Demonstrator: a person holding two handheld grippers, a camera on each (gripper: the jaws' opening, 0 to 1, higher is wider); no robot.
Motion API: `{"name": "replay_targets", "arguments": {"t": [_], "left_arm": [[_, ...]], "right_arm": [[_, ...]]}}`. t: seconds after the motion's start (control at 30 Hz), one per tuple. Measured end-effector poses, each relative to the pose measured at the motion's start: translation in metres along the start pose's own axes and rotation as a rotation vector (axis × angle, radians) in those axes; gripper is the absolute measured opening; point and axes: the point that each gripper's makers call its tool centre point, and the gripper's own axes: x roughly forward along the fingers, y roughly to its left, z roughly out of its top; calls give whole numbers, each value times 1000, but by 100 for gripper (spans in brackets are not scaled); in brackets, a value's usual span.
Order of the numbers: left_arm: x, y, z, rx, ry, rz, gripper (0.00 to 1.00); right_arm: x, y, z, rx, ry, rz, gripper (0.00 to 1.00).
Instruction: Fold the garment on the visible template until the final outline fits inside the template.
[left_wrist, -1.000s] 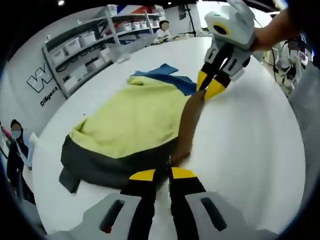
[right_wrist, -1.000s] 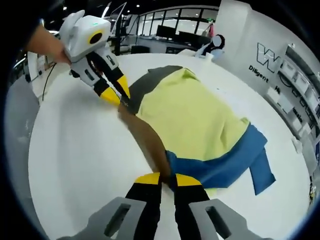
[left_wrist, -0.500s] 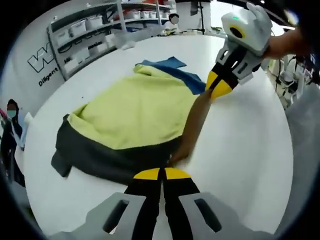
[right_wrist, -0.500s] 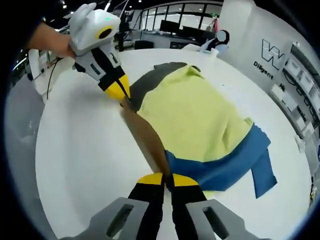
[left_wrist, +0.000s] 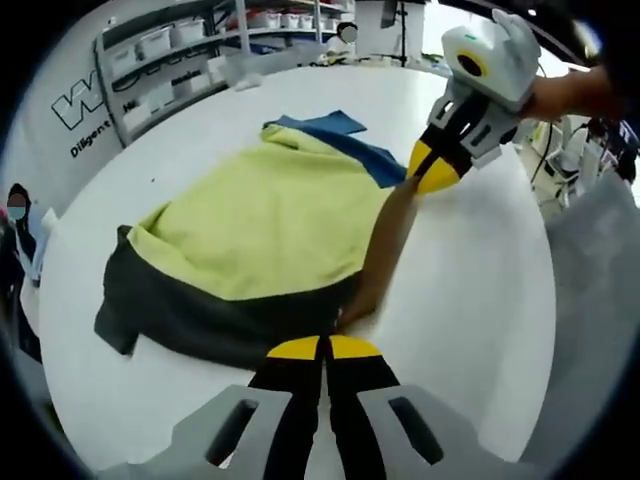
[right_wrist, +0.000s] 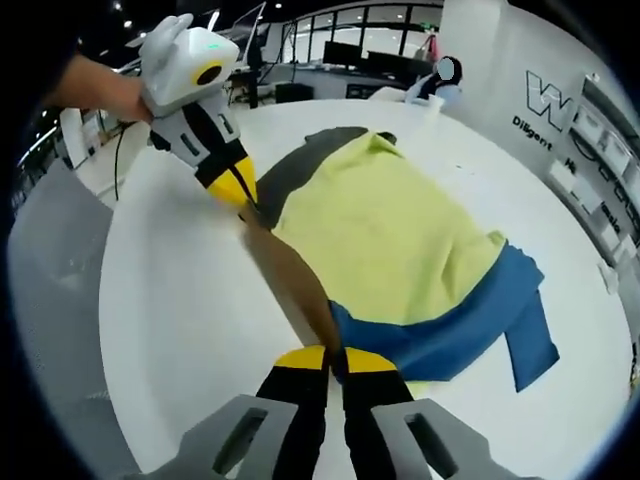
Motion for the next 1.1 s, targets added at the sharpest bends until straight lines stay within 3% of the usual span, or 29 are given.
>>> {"name": "replay_targets", "arguments": {"t": [0.13,0.6,1.1], "left_arm": [[-6,-12,-4,-3,2,-7,4],[-31,-49,-26,10,19,-27,4],[-67,-85,-43,26,-4,-40,4]], "right_arm": [[-9,10,-3,-42,6,10,0],[-35,57,-10,-30,6,76,0],[-59,101,-17,-32,-9,112,0]]}}
